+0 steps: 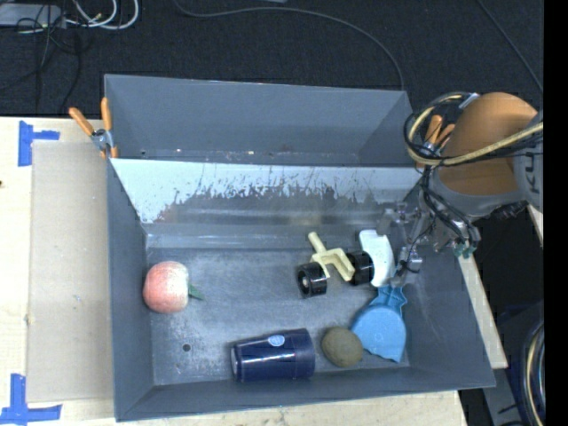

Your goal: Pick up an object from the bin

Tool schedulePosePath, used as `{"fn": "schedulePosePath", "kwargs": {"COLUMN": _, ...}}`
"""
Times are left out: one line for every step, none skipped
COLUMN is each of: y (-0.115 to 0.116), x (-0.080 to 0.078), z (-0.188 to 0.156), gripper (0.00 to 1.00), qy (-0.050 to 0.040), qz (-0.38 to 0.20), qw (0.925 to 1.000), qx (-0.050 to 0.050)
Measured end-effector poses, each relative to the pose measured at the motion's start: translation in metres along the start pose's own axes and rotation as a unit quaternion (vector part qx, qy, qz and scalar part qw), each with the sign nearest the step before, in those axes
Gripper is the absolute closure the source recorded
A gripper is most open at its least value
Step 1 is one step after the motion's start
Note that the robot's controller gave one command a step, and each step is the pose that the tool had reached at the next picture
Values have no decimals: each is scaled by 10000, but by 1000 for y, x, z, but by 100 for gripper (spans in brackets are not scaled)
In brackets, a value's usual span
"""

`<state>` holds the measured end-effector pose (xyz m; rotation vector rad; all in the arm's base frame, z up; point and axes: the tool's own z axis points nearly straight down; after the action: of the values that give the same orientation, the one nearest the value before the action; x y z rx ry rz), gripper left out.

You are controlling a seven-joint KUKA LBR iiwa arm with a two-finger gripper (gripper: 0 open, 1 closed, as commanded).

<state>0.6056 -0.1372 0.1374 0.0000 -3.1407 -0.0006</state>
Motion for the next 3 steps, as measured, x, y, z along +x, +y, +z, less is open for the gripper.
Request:
{"fn": "schedulePosePath", "kwargs": {"y": 57, "x": -15, "z": 60, "gripper": 0, "qy": 13, "qz": 225, "qw": 9997, "qx": -6}}
{"fn": "schedulePosePath", "kwargs": {"y": 65, "x": -10, "z": 36, "gripper": 0, "qy": 41, "qz": 903, "qw": 9959, "qx": -9}}
{"fn": "schedulePosePath", "kwargs": {"y": 91, "x": -17, "z": 33, "gripper": 0, "qy": -1, "qz": 945, "qw": 9955, "qx": -3}}
